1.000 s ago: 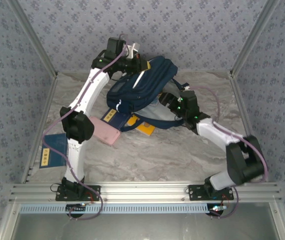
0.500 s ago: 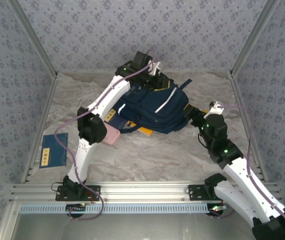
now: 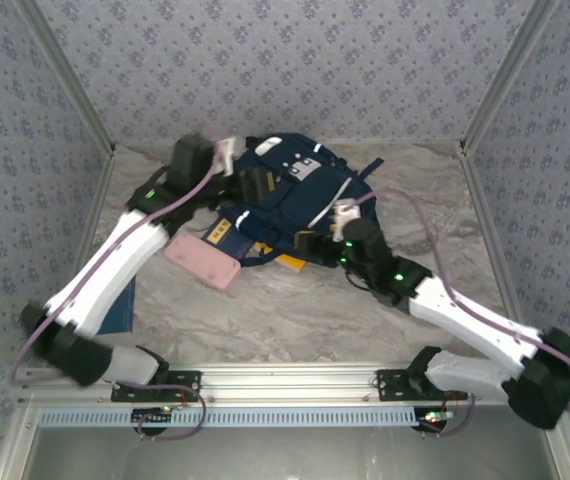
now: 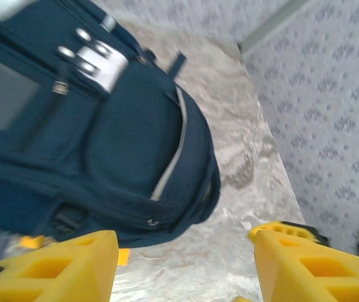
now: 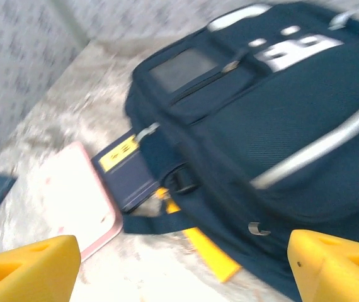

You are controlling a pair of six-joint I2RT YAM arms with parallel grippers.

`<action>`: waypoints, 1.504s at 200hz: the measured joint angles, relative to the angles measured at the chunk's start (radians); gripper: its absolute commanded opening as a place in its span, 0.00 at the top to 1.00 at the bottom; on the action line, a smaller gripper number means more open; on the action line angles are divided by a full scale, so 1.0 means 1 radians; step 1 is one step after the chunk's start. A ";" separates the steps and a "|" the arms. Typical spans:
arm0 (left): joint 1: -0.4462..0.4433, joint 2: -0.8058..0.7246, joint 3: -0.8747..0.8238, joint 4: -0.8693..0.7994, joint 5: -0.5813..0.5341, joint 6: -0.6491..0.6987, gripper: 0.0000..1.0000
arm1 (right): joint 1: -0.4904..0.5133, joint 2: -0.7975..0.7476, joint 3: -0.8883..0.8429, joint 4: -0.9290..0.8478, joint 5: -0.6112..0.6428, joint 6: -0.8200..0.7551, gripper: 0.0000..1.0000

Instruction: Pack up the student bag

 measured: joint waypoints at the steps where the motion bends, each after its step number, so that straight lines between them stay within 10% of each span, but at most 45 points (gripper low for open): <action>1: 0.001 -0.007 -0.007 0.001 -0.003 0.000 0.40 | 0.003 0.006 0.003 0.000 -0.003 -0.001 0.11; 141: 0.021 -0.792 -0.528 -0.227 -0.500 0.075 0.38 | 0.180 1.054 0.992 -0.374 -0.198 -0.163 0.01; 301: 0.025 -0.793 -0.580 -0.221 -0.515 0.152 0.39 | 0.248 1.210 1.136 -0.602 -0.154 -0.281 0.00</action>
